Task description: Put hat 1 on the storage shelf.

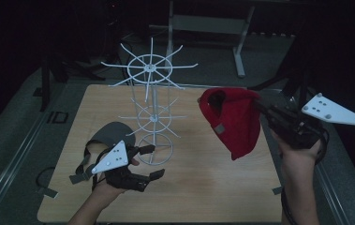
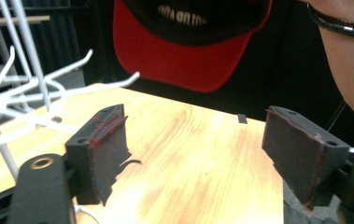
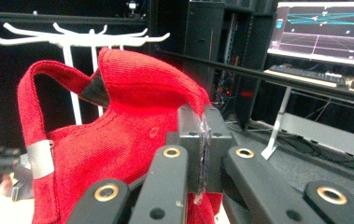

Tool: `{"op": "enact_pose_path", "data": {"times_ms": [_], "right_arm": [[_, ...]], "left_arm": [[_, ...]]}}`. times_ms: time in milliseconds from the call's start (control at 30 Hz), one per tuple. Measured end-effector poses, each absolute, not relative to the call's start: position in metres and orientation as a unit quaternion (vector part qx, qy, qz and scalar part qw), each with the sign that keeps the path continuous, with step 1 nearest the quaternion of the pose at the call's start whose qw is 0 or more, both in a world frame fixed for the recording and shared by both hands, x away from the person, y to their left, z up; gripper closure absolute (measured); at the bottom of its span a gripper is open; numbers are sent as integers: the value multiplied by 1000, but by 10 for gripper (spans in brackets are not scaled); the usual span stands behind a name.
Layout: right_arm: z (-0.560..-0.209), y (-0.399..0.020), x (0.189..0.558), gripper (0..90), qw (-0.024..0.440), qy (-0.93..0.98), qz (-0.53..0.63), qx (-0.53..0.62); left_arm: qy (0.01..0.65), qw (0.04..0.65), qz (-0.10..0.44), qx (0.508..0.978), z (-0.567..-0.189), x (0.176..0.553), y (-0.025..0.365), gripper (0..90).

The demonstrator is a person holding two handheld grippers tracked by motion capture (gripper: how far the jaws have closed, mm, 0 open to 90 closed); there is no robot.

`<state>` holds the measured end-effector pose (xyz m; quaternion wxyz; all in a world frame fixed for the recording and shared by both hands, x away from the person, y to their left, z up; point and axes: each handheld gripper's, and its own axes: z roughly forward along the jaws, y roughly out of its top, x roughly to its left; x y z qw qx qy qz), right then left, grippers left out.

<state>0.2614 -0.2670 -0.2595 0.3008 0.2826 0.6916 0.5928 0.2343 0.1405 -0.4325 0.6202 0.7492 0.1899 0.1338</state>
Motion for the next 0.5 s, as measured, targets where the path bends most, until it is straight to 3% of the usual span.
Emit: {"op": "enact_pose_path", "data": {"times_ms": [167, 500], "right_arm": [[-247, -257, 270, 892, 305, 692, 591, 281], [-235, -238, 280, 891, 318, 690, 586, 280]], "left_arm": [[210, 607, 143, 753, -449, 230, 145, 80], [239, 583, 146, 763, -480, 225, 148, 57]]}}
